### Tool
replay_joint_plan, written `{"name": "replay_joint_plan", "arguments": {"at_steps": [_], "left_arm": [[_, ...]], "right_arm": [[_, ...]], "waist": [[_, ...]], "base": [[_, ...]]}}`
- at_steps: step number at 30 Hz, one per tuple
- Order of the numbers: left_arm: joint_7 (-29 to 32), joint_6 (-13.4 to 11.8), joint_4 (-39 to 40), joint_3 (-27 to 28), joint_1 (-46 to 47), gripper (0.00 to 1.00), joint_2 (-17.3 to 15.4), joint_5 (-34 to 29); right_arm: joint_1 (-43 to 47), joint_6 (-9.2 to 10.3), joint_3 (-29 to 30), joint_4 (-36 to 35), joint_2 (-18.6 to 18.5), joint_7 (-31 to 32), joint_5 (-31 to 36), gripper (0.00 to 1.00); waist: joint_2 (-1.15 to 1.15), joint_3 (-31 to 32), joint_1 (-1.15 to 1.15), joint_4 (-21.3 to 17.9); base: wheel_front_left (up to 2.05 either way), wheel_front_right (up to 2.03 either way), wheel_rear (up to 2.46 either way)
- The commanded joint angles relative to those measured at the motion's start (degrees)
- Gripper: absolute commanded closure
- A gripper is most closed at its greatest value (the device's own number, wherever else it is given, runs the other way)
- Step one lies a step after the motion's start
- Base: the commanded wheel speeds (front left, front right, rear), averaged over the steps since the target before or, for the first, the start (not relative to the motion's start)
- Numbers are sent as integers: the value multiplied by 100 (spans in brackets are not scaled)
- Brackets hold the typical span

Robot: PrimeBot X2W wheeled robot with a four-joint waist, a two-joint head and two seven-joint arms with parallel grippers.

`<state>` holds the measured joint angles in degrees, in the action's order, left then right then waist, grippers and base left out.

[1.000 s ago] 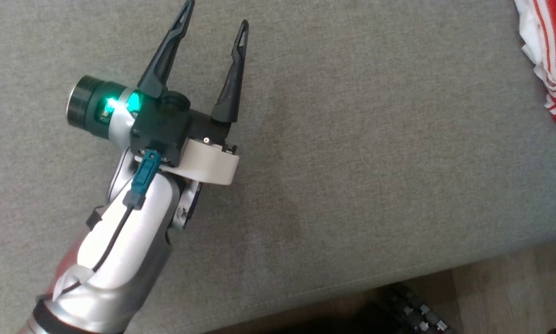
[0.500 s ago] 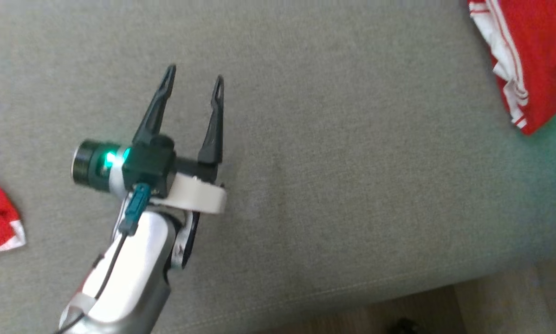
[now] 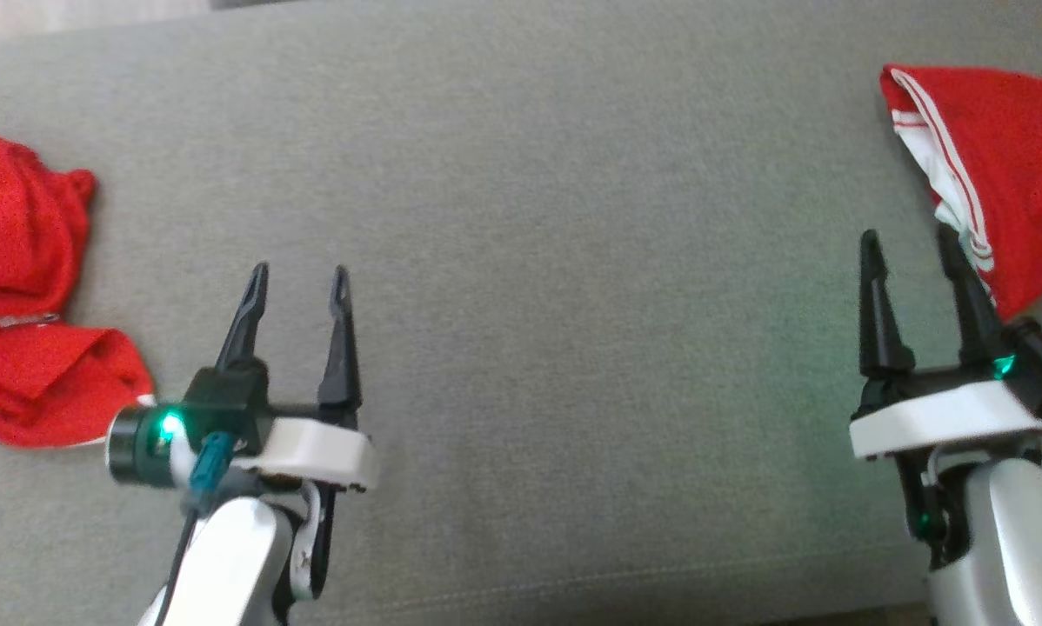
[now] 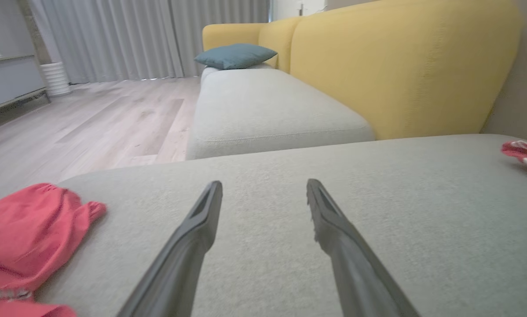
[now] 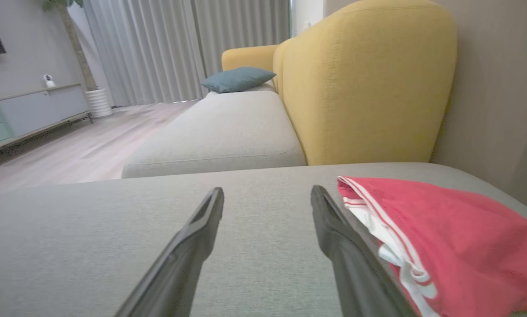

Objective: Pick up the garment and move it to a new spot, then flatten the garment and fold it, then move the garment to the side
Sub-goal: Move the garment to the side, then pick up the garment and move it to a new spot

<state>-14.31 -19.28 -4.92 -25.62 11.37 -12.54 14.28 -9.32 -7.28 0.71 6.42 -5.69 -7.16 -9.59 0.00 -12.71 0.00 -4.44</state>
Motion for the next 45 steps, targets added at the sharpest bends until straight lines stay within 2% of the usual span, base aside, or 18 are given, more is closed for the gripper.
{"name": "replay_joint_plan", "arguments": {"at_steps": [1,7,22,45], "left_arm": [[-67,-61,178,264,52,0,-137,36],[-68,-72,177,366,-286,0,-190,95],[-68,-67,124,374,-876,0,-254,199],[-53,-116,111,330,-847,0,-298,240]], "right_arm": [[45,-21,-143,-319,15,70,-2,0],[436,-21,-173,-690,119,341,13,0],[1202,-21,-186,-1115,236,763,12,0],[1322,-21,-186,-1338,274,889,28,0]], "waist": [[0,191,0,175],[0,490,0,276],[0,1090,0,308],[0,1107,0,415]], "base": [[0,0,0],[0,0,0],[0,0,0],[0,0,0]]}}
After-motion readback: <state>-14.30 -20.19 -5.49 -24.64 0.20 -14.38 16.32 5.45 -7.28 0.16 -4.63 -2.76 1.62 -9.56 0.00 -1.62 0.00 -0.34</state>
